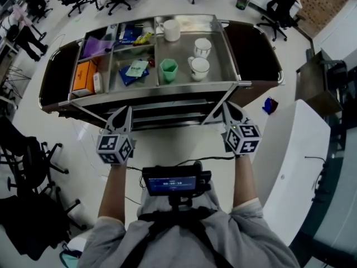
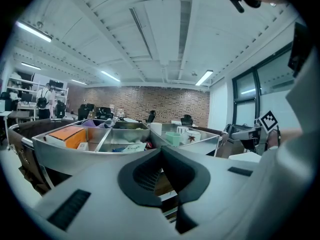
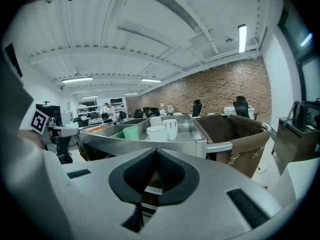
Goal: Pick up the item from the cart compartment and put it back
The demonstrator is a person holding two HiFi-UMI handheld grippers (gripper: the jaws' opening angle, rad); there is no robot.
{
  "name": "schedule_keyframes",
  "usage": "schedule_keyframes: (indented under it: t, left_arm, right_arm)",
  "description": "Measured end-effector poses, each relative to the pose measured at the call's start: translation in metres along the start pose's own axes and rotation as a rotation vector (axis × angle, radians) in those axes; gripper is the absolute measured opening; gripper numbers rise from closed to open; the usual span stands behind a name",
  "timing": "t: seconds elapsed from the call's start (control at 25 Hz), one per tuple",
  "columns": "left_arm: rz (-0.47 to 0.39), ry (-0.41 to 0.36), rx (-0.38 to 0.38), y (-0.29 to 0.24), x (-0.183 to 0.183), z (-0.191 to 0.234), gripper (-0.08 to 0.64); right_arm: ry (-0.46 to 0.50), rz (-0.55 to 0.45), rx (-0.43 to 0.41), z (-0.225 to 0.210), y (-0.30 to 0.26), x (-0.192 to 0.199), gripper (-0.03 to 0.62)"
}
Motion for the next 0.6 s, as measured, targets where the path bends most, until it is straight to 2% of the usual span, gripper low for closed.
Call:
schedule_keyframes:
  t: [0.6]
  left_arm:
    - [0.004,-0.013,-0.014,0.011,-0.001,0.004,-0.002]
  right_arm:
    - [0.03,0.02,-0.025,0.006,0.001,0.0,0.008]
Point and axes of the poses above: the fingertips, and each gripper's own axes: y backward along the fingers, z to its left, x out of its underside, the point moved 10 cm from there along y, backward along the fingers, and after that the axes turned 2 degrees about -y, right-handed, at the moved point
